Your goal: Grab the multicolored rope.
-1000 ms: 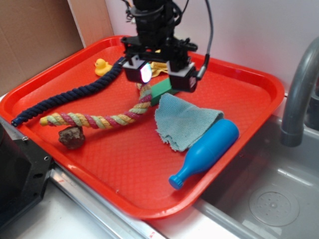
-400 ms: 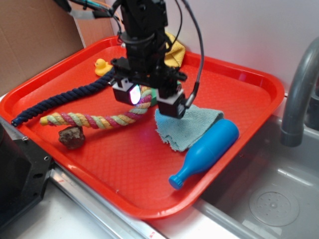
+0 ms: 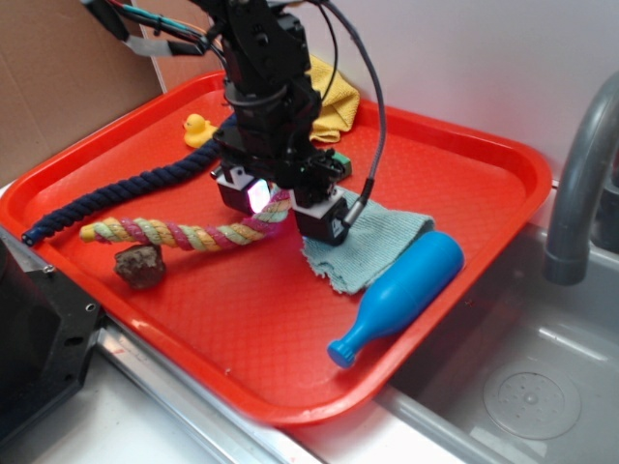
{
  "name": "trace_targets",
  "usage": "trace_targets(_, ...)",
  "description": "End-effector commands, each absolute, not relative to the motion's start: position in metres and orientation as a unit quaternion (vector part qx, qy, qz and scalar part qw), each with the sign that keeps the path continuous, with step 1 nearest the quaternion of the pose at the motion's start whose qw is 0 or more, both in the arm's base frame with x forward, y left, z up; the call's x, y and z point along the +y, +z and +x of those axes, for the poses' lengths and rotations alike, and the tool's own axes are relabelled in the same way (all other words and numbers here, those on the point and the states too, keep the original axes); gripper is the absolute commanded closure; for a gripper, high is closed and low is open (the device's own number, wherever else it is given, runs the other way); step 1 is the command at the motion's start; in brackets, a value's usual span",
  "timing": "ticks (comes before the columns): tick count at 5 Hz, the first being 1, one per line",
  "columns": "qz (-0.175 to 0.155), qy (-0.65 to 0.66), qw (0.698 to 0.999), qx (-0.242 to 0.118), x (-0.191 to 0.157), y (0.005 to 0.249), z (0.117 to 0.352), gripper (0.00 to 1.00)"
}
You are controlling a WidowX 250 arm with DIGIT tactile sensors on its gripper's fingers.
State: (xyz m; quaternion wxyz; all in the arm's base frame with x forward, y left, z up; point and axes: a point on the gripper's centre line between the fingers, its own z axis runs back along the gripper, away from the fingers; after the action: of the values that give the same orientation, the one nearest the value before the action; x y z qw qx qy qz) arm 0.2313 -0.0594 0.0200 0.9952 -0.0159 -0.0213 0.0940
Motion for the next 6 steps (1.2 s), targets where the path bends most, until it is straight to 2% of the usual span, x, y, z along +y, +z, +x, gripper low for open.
trace_targets(1,-0.031,0.079,0.996,-0.032,-0.041,0.016,0.247,1.00)
trace_targets(2,-0.033,0.081,0.995,-0.043,-0.041,0.032,0.253,1.00)
trace_targets(3,-0.033,0.083,0.994,-0.068,-0.045,0.075,0.261,1.00)
trace_targets(5,-0.037,0.080,0.987,-0.135,-0.047,0.177,0.252,1.00)
trace_targets(6,-0.030,0.113,0.987,-0.111,-0.049,0.217,0.246,1.00)
